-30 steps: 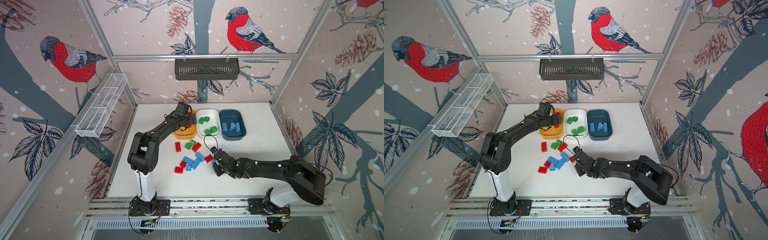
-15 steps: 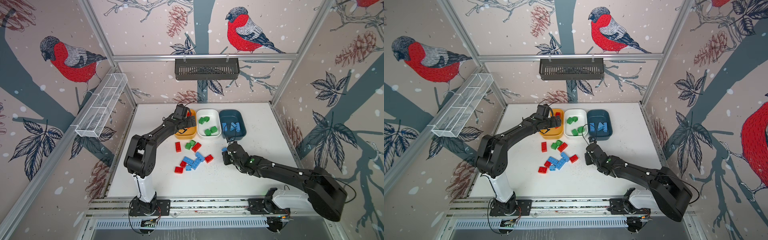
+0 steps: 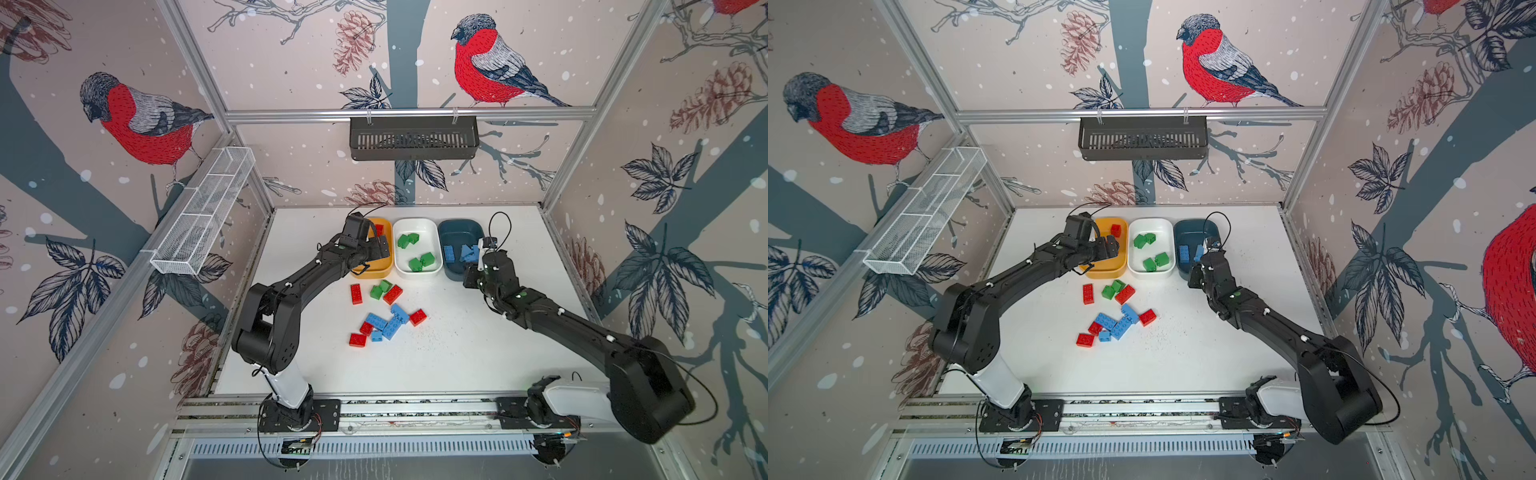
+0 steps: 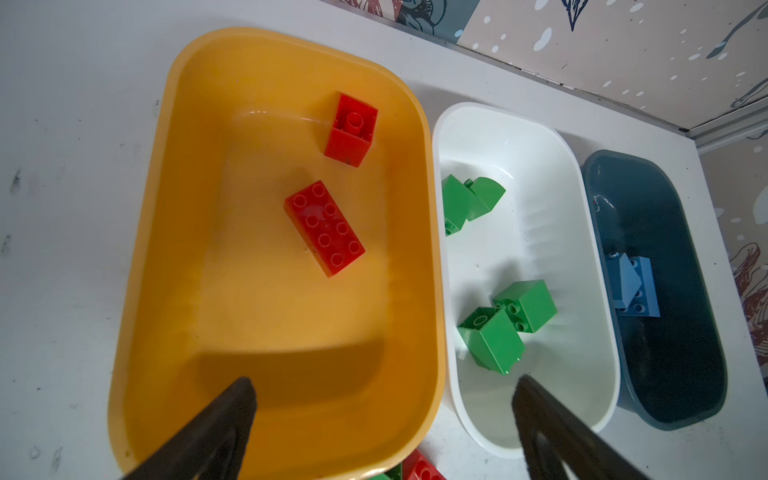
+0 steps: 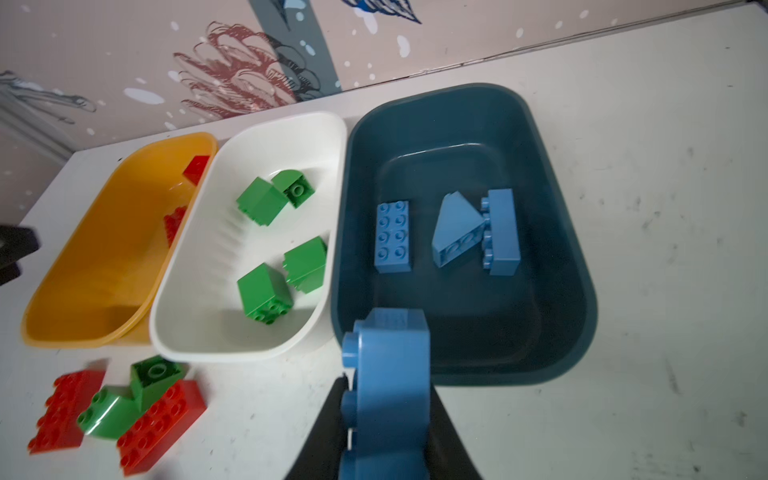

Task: Sort the legos into containers by color
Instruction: 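Carry the light-blue brick into the teal tub with the right gripper and release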

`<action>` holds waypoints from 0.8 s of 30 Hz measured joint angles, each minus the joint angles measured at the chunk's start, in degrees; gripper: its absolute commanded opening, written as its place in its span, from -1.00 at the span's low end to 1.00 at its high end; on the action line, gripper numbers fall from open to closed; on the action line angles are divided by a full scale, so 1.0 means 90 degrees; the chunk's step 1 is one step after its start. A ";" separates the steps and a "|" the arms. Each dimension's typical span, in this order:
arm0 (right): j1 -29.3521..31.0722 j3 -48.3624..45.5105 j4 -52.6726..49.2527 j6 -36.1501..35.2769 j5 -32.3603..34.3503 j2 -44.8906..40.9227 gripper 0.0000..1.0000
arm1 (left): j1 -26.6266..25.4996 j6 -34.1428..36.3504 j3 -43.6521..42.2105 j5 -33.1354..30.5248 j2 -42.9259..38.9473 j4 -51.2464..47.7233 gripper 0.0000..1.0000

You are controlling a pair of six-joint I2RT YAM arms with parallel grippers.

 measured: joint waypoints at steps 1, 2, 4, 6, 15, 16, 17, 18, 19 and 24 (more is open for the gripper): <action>-0.0107 0.0109 -0.0019 -0.0015 -0.0002 0.0126 -0.68 | 0.0000 -0.0002 -0.0027 0.0005 -0.0036 0.0000 0.94; -0.0231 0.0287 -0.0049 -0.0068 -0.0005 0.0311 -0.67 | 0.0000 -0.0002 -0.0058 0.0007 -0.0078 -0.0002 0.94; -0.0393 0.0617 -0.0102 -0.0197 -0.0058 0.0675 -0.66 | 0.0000 -0.0005 -0.0134 0.0032 -0.0165 -0.0002 0.93; -0.0515 0.1025 -0.0187 -0.0347 -0.0100 0.1088 -0.64 | 0.0000 -0.0002 -0.0248 0.0032 -0.0289 -0.0005 0.94; -0.0828 0.2810 -0.0831 -0.0682 -0.0277 0.2861 -0.22 | 0.0000 -0.0046 -0.0687 0.0027 -0.0627 -0.0015 0.94; -0.0845 0.2953 -0.0865 -0.0707 -0.0333 0.2999 -0.14 | -0.0007 -0.0046 -0.0709 0.0029 -0.0641 -0.0012 0.94; -0.0852 0.3104 -0.0908 -0.0724 -0.0401 0.3123 -0.02 | -0.0012 -0.0046 -0.0731 0.0027 -0.0651 -0.0015 0.94; -0.0848 0.3259 -0.0950 -0.0726 -0.0413 0.3232 0.04 | -0.0024 -0.0046 -0.0748 0.0027 -0.0663 -0.0017 0.94; -0.0831 0.3373 -0.0988 -0.0726 -0.0452 0.3296 0.08 | -0.0034 -0.0046 -0.0753 0.0027 -0.0668 -0.0029 0.93; -0.0593 0.3475 -0.1078 -0.0721 -0.0476 0.3181 0.24 | -0.0136 -0.0044 -0.0767 -0.0032 -0.0714 -0.0107 0.94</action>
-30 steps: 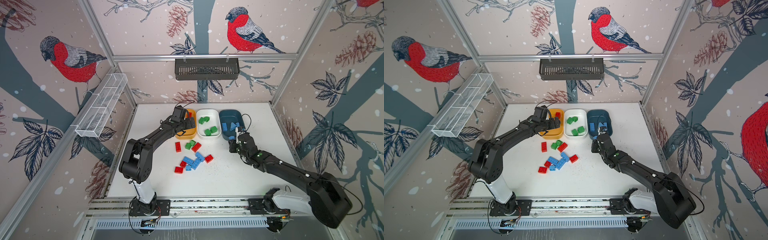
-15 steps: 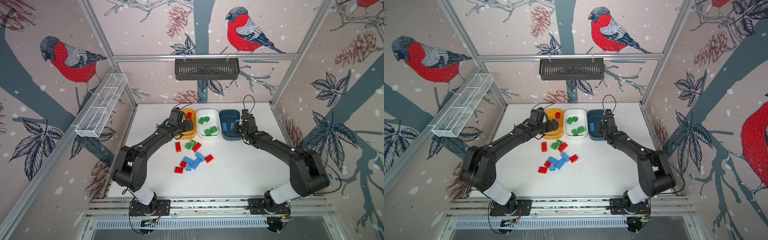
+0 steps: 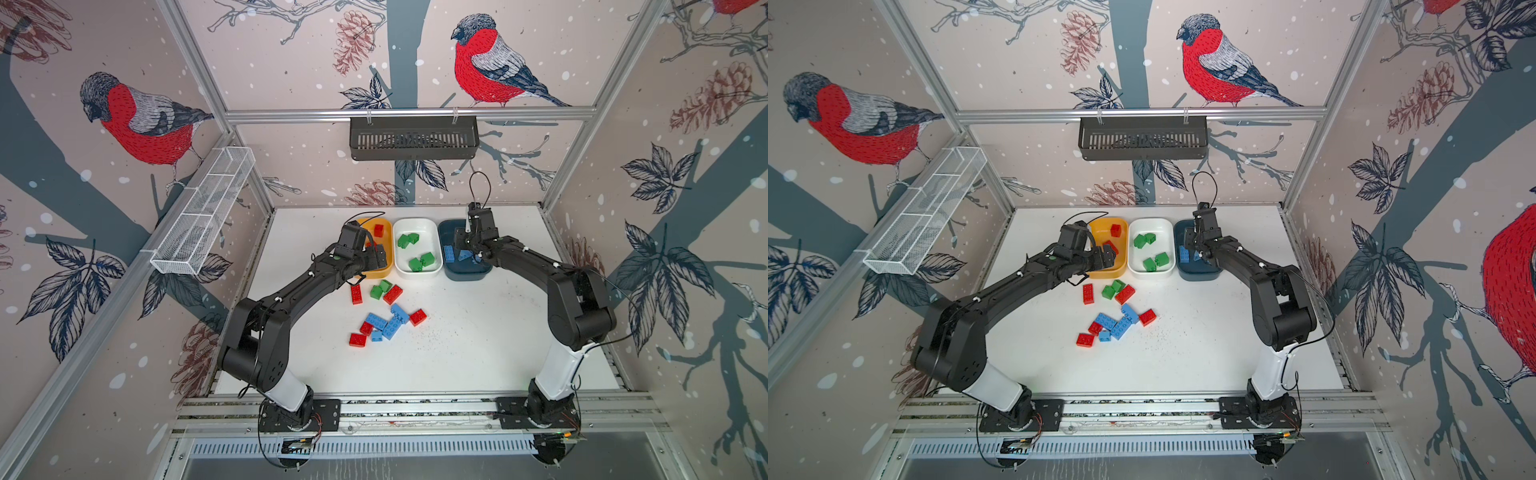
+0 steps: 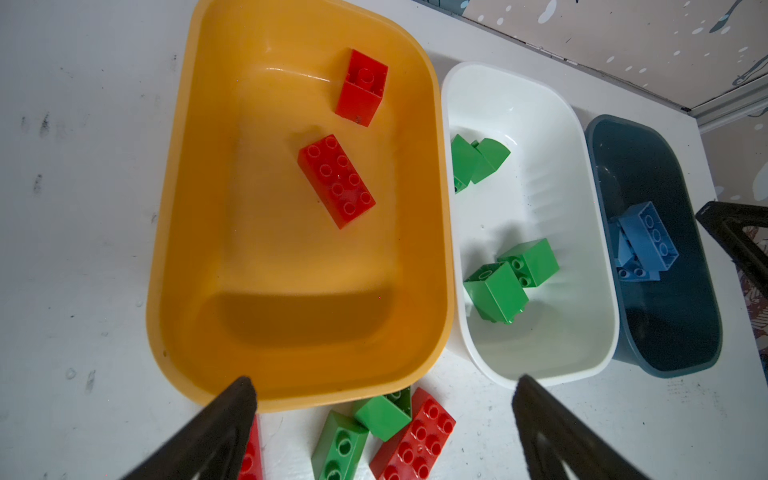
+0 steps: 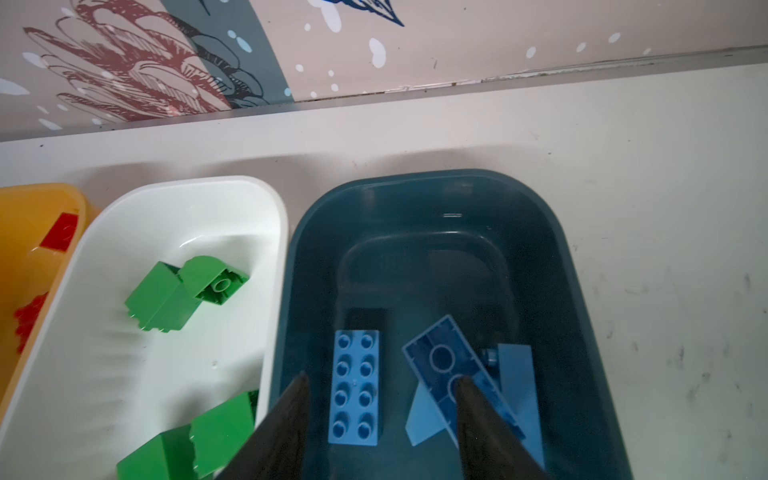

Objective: Sort the legos into containers by color

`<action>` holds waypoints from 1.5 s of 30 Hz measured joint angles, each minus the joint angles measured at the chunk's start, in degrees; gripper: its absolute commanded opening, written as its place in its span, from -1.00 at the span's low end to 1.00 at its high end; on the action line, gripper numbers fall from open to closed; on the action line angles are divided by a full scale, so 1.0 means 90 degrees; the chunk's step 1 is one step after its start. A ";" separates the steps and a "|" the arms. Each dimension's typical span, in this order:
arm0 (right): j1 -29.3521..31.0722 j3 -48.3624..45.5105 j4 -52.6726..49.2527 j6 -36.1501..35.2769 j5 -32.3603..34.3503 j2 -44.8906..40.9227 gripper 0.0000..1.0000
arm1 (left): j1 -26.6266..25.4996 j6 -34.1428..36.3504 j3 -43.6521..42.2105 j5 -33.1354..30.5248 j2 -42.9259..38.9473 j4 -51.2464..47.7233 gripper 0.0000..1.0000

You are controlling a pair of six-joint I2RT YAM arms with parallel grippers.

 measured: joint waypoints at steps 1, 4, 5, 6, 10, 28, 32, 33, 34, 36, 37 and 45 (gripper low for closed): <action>0.0066 -0.0085 -0.0005 0.0000 0.0005 -0.0112 0.26 | -0.0027 0.0000 -0.0010 -0.0010 -0.0010 -0.0019 0.94; 0.0267 -0.0464 0.0007 -0.0002 0.0046 -0.0559 0.34 | -0.0083 0.0002 -0.0044 -0.0056 -0.0019 -0.0053 0.94; 0.0345 -0.0639 0.0041 -0.0010 0.0046 -0.0729 0.35 | -0.0102 0.0000 -0.0063 -0.0085 -0.0027 -0.0056 0.94; 0.0427 -0.0806 0.0056 -0.0049 0.0044 -0.0884 0.36 | -0.0107 -0.0002 -0.0085 -0.0138 -0.0034 -0.0068 0.94; 0.0947 -0.1457 0.0075 -0.0143 -0.0075 -0.1484 0.39 | -0.0114 -0.0148 -0.0245 -0.0284 -0.0138 -0.0070 0.93; 0.3626 -0.2171 0.0202 0.0080 -0.0267 -0.1122 0.34 | 0.0070 -0.0750 -0.0719 -0.0661 -0.0554 0.0187 0.93; 0.3835 -0.1838 0.0172 0.0231 -0.0265 -0.0685 0.17 | 0.0090 -0.0789 -0.0784 -0.0663 -0.0563 0.0187 0.93; 0.3852 -0.1756 0.0165 0.0248 -0.0267 -0.0600 0.15 | 0.0092 -0.0789 -0.0787 -0.0663 -0.0566 0.0187 0.93; 0.3864 -0.1666 0.0151 0.0262 -0.0262 -0.0505 0.11 | 0.0095 -0.0801 -0.0799 -0.0663 -0.0573 0.0189 0.93; 0.3861 -0.1579 0.0134 0.0265 -0.0240 -0.0396 0.05 | 0.0095 -0.0806 -0.0821 -0.0668 -0.0588 0.0189 0.94; 0.3859 -0.1537 0.0121 0.0265 -0.0240 -0.0347 0.02 | 0.0095 -0.0806 -0.0826 -0.0668 -0.0593 0.0189 0.93; 0.3917 -0.1290 -0.0070 0.0223 -0.0437 0.0044 -0.11 | 0.0104 -0.0809 -0.0852 -0.0687 -0.0634 0.0187 0.93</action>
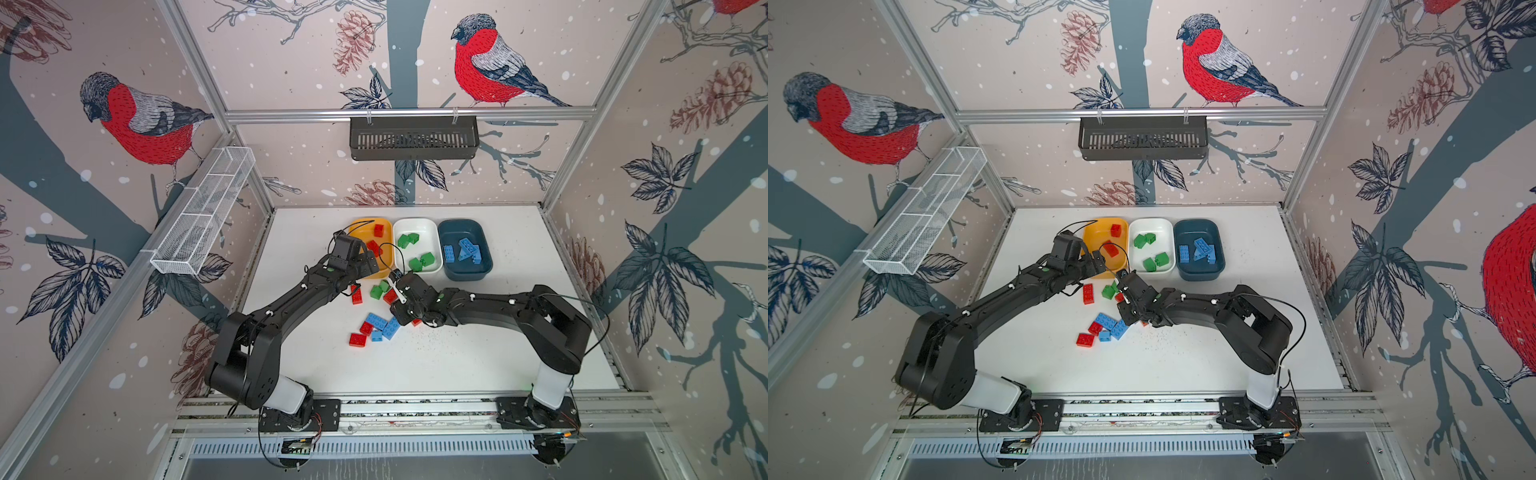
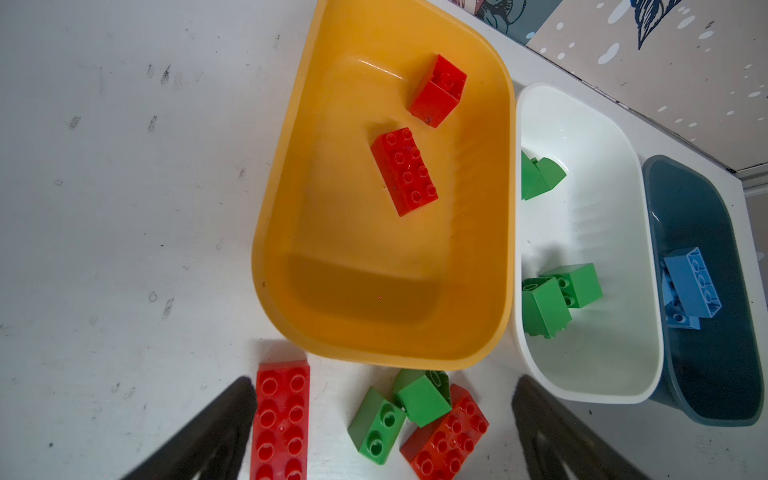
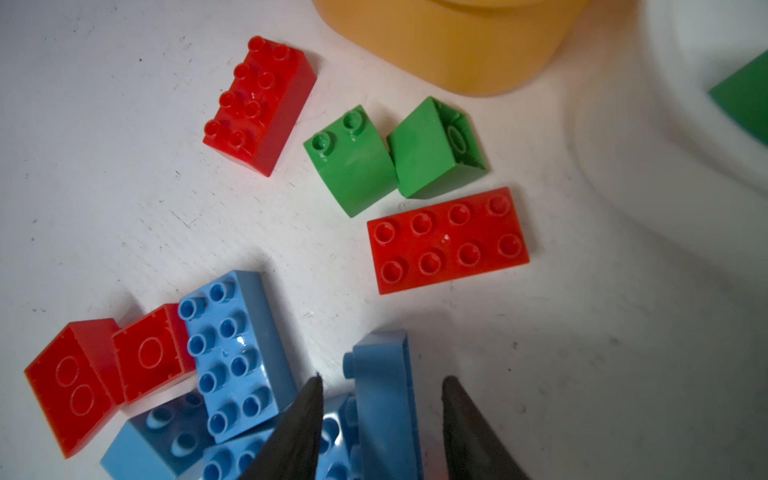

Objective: Sort the legos into containers by color

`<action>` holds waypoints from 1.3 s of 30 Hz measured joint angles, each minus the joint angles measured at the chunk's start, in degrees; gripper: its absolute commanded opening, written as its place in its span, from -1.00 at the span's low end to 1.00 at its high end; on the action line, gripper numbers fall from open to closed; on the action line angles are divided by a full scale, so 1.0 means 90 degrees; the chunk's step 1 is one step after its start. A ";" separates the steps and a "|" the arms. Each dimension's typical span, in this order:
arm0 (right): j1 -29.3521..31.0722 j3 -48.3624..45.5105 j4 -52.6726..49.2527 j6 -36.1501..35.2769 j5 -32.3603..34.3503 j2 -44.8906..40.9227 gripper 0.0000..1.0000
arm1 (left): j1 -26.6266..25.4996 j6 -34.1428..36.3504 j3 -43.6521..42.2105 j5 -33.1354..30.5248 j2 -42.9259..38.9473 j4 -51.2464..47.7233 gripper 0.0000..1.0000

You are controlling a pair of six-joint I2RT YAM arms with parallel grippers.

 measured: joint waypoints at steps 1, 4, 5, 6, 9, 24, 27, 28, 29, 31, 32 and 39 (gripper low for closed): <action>0.0017 0.0044 -0.0027 -0.0010 -0.0007 0.0049 -0.13 | 0.0000 0.0000 0.0000 -0.0005 0.0000 0.0000 0.93; 0.0029 0.0146 -0.0068 -0.0005 -0.0017 0.0182 -0.17 | 0.0000 0.0000 -0.0002 -0.0019 0.0000 0.0000 0.93; 0.0029 0.0163 -0.0073 -0.0005 -0.0017 0.0216 -0.17 | 0.0000 0.0000 -0.0005 -0.0019 0.0000 0.0000 0.93; 0.0034 0.0194 -0.0090 0.0000 -0.0015 0.0265 -0.18 | 0.0000 0.0000 -0.0007 -0.0022 0.0000 0.0000 0.93; 0.0044 0.0284 -0.0121 0.0022 0.0039 0.0427 -0.22 | 0.0000 0.0005 -0.0046 -0.0034 0.0000 0.0000 0.93; -0.0049 -0.0357 -0.0066 0.0138 0.0267 -0.0177 -0.69 | -0.0085 -0.0046 -0.0719 -0.0172 -0.0474 0.0070 0.93; -0.0165 -0.0695 0.0160 0.0155 0.0282 -0.0590 -0.70 | -0.0325 -0.0044 -0.0716 -0.0318 -0.0474 0.0032 0.93; -0.0223 -0.0835 0.0270 0.0158 0.0304 -0.0760 -0.70 | -0.0415 -0.0044 -0.0714 -0.0357 -0.0474 0.0007 0.93; -0.0274 -0.0950 0.0342 0.0163 0.0321 -0.0908 -0.71 | -0.0503 -0.0044 -0.0704 -0.0432 -0.0474 -0.0034 0.93; -0.0425 -0.1222 0.0551 0.0206 0.0335 -0.1258 -0.71 | -0.0692 -0.0039 -0.0678 -0.0568 -0.0474 -0.0090 0.93; -0.0520 -0.1345 0.0641 0.0231 0.0338 -0.1423 -0.71 | -0.0760 -0.0034 -0.0670 -0.0622 -0.0474 -0.0090 0.93; -0.1656 -0.2074 0.1292 0.0517 0.0194 -0.2591 -0.71 | -0.1117 0.0401 -0.0716 -0.0248 -0.0481 0.0075 0.93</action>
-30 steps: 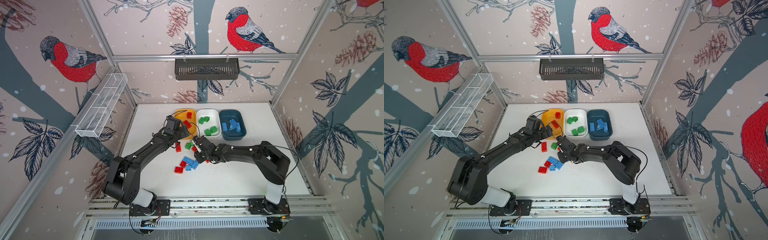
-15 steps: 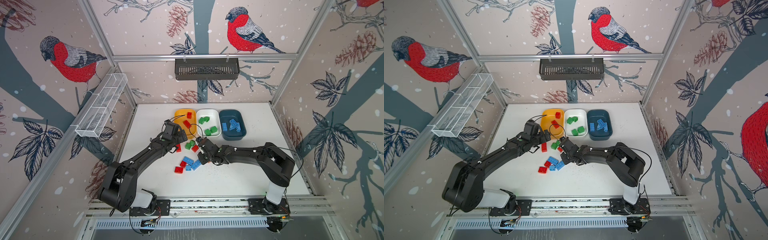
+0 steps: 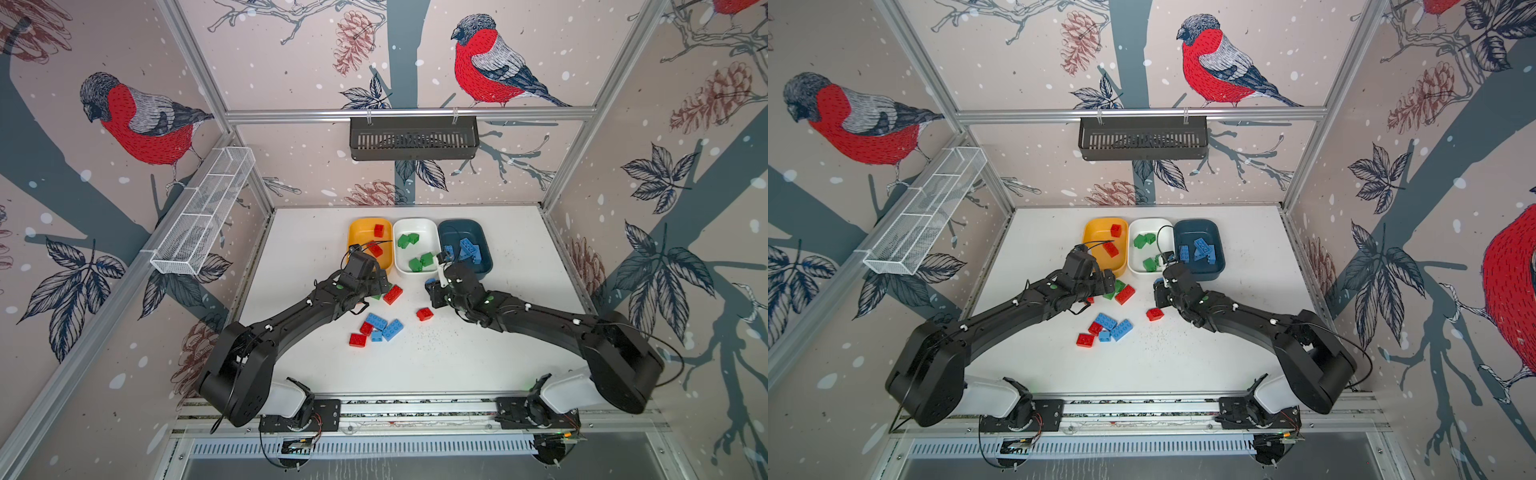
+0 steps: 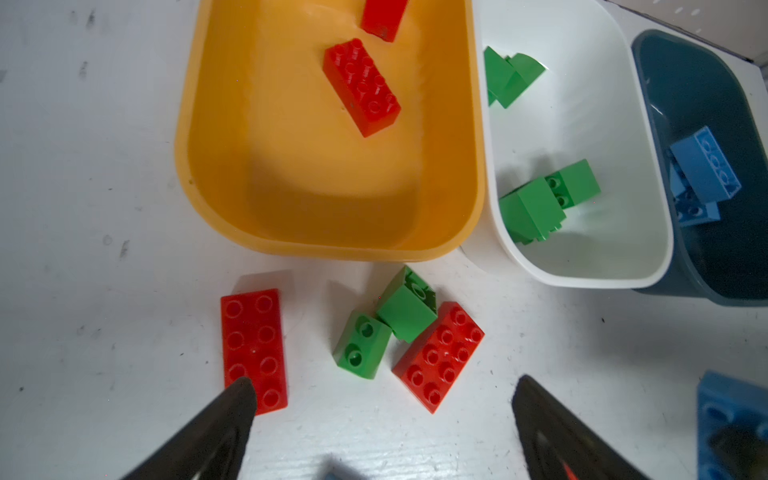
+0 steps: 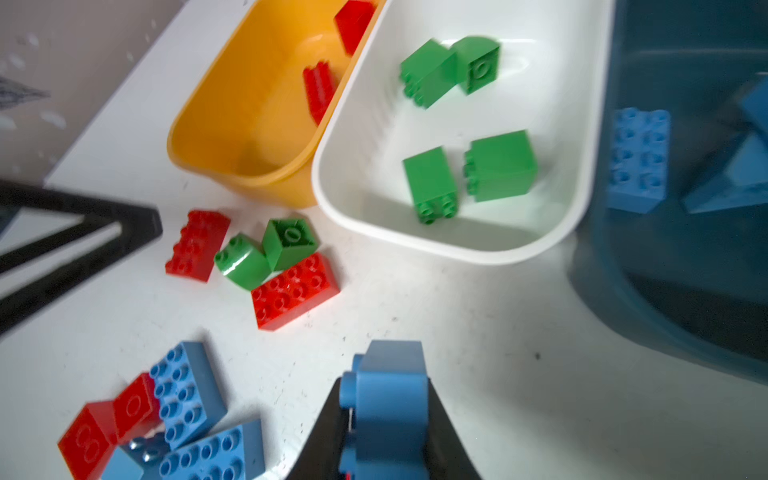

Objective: Sort the legos into containers by color

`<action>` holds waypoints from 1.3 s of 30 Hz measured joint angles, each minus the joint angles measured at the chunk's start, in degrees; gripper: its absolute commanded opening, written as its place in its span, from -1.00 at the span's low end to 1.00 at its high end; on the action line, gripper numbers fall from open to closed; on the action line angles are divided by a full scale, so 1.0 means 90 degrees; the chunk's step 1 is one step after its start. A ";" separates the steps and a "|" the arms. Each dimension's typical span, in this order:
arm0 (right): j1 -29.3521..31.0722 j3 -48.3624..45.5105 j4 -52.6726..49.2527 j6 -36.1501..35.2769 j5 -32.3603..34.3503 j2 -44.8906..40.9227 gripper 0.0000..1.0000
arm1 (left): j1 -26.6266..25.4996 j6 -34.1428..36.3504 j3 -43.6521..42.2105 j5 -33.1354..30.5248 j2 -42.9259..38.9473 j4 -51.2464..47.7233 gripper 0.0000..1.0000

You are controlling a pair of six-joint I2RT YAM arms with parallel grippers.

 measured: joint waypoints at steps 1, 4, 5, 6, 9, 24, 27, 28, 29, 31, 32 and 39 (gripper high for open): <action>-0.0185 -0.0063 0.0070 0.0019 -0.0029 -0.0131 -0.71 | -0.0087 0.0124 0.0015 0.0075 0.0017 0.0046 0.93; -0.0670 -0.0153 0.0202 0.0039 -0.0126 -0.0384 -0.70 | -0.0338 0.0444 0.0138 0.0170 0.0153 0.0073 0.92; -0.0828 -0.0151 0.0226 0.0058 -0.0126 -0.0420 -0.70 | -0.0381 0.0512 0.0182 0.0240 0.0204 0.0061 0.92; -0.1001 -0.0141 0.0265 0.0138 -0.0168 -0.0442 -0.69 | -0.0420 0.0619 0.0245 0.0289 0.0279 0.0046 0.93; -0.1515 -0.0007 0.0287 0.0175 -0.0165 -0.0379 -0.68 | -0.0459 0.0840 0.0408 0.0486 0.0522 0.0046 0.92; -0.2395 0.1314 0.0097 0.0114 -0.0415 0.1090 -0.09 | -0.0605 0.1481 0.0852 0.0748 0.1239 -0.0291 0.75; -0.2365 0.1513 -0.0087 0.0041 -0.0452 0.1122 0.19 | -0.0668 0.1583 0.0998 0.0602 0.1387 -0.0495 0.74; -0.2351 0.1547 -0.0109 0.0005 -0.0444 0.1093 0.24 | -0.0685 0.1620 0.1064 0.0578 0.1430 -0.0510 0.73; -0.2331 0.1549 -0.0160 0.0002 -0.0442 0.1035 0.28 | -0.0697 0.1630 0.1115 0.0554 0.1462 -0.0515 0.72; -0.2300 0.1513 -0.0265 0.0002 -0.0423 0.0821 0.35 | -0.0716 0.1734 0.1185 0.0481 0.1552 -0.0527 0.70; -0.2288 0.1474 -0.0265 0.0007 -0.0413 0.0724 0.37 | -0.0721 0.1744 0.1202 0.0447 0.1593 -0.0549 0.69; -0.2285 0.0872 -0.0376 0.0136 -0.0274 -0.0219 0.99 | -0.0731 0.1938 0.1418 0.0270 0.1984 -0.0833 0.46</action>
